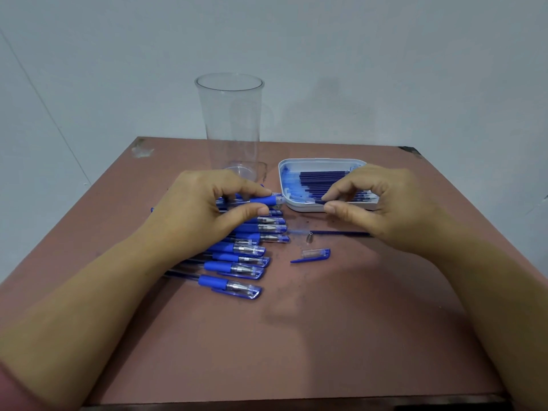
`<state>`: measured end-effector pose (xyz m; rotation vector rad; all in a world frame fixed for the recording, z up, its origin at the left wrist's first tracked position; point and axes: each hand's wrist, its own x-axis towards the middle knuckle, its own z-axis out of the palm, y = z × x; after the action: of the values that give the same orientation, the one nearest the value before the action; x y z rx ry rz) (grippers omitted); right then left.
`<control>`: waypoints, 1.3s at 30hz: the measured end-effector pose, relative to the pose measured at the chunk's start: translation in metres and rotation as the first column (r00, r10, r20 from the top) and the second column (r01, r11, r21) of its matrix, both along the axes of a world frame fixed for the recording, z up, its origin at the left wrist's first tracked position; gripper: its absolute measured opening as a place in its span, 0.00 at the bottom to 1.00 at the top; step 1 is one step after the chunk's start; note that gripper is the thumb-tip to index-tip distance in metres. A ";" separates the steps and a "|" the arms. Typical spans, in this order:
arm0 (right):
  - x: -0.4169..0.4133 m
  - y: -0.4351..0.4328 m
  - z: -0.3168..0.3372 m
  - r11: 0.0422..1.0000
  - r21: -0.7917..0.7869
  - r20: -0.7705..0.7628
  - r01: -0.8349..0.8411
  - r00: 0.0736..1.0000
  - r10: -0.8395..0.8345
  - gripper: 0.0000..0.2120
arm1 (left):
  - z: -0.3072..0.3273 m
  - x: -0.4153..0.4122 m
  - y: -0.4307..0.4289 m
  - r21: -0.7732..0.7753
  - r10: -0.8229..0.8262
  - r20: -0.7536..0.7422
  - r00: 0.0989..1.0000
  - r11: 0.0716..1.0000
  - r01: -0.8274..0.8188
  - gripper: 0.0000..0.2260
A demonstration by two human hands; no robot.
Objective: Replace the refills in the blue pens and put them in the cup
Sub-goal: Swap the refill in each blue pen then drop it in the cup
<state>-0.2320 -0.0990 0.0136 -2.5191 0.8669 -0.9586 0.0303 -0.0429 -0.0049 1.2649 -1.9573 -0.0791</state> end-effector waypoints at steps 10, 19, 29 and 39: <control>0.004 0.003 -0.003 0.999 0.050 -0.029 -0.020 0.999 0.021 0.02 | 0.003 -0.005 0.003 0.005 -0.040 -0.043 0.998 0.999 0.040 0.09; 0.003 0.002 -0.001 1.000 0.018 0.014 -0.006 1.000 0.006 0.03 | 0.003 -0.002 0.001 0.019 -0.021 -0.036 0.999 1.000 0.022 0.08; 0.004 0.006 -0.001 0.999 -0.007 0.050 -0.042 0.998 0.043 0.02 | 0.003 -0.003 0.002 0.082 -0.068 -0.176 0.982 0.993 0.084 0.06; 0.008 0.008 -0.002 0.993 -0.087 0.081 -0.077 0.993 0.084 0.03 | 0.002 -0.003 0.001 0.093 -0.143 -0.183 0.973 0.982 0.162 0.07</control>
<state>-0.2236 -0.0910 0.0118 -2.5406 0.7090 -1.0881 0.0277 -0.0422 -0.0033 1.1315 -1.9139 -0.3659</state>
